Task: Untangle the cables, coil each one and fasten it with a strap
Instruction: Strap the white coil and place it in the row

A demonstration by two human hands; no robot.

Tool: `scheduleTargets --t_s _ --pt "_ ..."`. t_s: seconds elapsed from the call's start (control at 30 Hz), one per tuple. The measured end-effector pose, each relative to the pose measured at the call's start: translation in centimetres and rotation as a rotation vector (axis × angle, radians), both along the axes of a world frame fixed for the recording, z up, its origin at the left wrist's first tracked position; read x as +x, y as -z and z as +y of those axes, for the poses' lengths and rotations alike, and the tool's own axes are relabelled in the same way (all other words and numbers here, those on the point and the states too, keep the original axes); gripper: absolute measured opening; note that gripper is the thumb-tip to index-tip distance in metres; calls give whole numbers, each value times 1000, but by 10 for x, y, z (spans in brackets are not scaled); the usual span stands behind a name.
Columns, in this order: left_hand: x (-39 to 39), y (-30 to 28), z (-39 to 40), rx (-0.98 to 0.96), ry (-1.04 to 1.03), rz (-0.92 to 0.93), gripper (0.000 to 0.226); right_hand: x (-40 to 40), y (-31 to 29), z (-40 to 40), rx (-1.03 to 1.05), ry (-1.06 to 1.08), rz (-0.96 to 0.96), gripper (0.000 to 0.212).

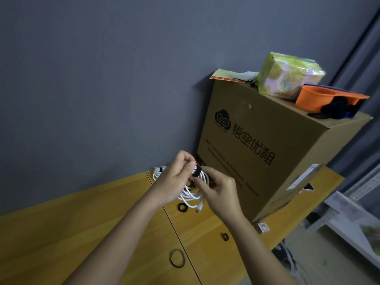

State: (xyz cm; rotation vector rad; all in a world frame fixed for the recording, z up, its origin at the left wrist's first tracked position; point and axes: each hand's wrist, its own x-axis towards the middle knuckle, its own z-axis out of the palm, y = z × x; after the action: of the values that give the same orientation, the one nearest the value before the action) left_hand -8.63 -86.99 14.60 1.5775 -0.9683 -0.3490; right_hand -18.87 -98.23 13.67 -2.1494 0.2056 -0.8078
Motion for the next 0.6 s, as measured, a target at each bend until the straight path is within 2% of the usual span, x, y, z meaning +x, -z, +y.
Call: scheduleTargets --t_s 0.1,0.23,0.3,0.37,0.4,0.5,0.6 --pt "0 0 5 92 -33 -91 11 4 6 2 54 26 57 19" --pt "-1 13 14 248 1 -140 11 13 19 -3 -70 21 180 12" --pt "2 23 17 327 18 -180 17 20 26 -3 -191 19 231 18" --pt "8 32 19 409 14 -227 19 27 31 -2 -229 -7 284 10" --pt "11 36 19 440 3 -241 18 30 34 -3 -234 -13 308 13" --pt "18 49 17 449 -57 -240 4 38 45 -3 -160 -15 310 11" --pt "24 61 10 441 -156 -238 8 46 63 -2 24 -59 249 12"
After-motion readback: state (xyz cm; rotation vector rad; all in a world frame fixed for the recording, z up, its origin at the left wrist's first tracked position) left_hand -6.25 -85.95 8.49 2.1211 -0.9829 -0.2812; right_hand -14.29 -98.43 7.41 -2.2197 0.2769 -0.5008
